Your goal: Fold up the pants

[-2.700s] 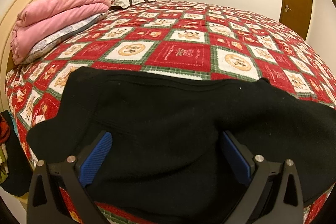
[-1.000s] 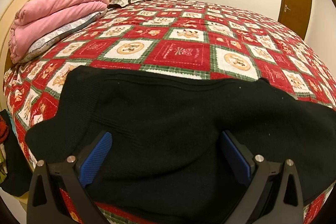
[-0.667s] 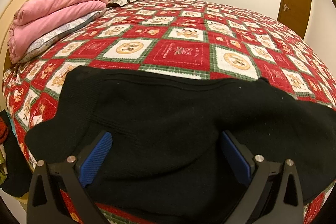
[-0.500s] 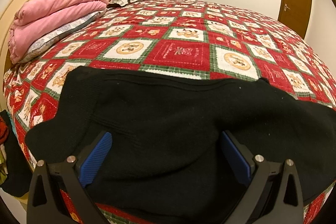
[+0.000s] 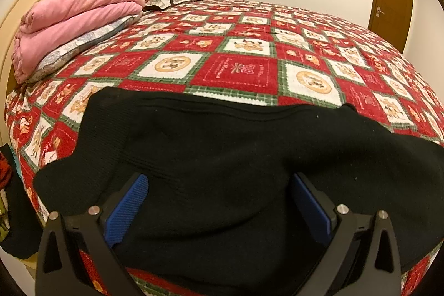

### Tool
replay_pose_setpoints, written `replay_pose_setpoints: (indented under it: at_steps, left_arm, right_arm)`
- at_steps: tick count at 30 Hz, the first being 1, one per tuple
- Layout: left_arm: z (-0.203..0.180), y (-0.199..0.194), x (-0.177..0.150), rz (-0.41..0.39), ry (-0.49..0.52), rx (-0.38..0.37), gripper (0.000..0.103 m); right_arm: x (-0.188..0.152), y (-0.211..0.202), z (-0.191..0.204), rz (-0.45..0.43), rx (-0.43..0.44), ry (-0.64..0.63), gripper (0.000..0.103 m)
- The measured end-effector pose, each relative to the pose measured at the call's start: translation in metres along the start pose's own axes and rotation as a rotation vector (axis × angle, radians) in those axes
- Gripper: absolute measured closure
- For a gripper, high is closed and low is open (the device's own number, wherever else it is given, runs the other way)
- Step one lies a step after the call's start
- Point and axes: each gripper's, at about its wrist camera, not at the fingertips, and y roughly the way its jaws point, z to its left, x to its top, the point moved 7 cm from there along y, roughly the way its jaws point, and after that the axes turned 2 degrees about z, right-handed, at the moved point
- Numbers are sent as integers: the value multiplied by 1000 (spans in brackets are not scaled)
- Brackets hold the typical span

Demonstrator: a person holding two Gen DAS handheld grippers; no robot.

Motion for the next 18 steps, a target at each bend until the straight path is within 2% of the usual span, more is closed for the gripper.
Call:
replay_pose_setpoints:
  at_steps: [5, 9, 13, 15, 18]
  left_arm:
    - [2, -7, 4, -9, 25, -9, 0]
    - [27, -28, 16, -95, 33, 34, 0]
    - [81, -33, 18, -95, -63, 83, 0]
    - [108, -35, 16, -98, -127, 107, 0]
    - [129, -37, 14, -98, -201, 106, 0]
  right_arm:
    - [3, 4, -1, -15, -8, 33, 84]
    - [2, 4, 4, -42, -59, -4, 84]
    - [2, 5, 3, -66, -71, 15, 84]
    - [3, 3, 2, -73, -61, 51, 88]
    - [6, -6, 12, -92, -84, 45, 91]
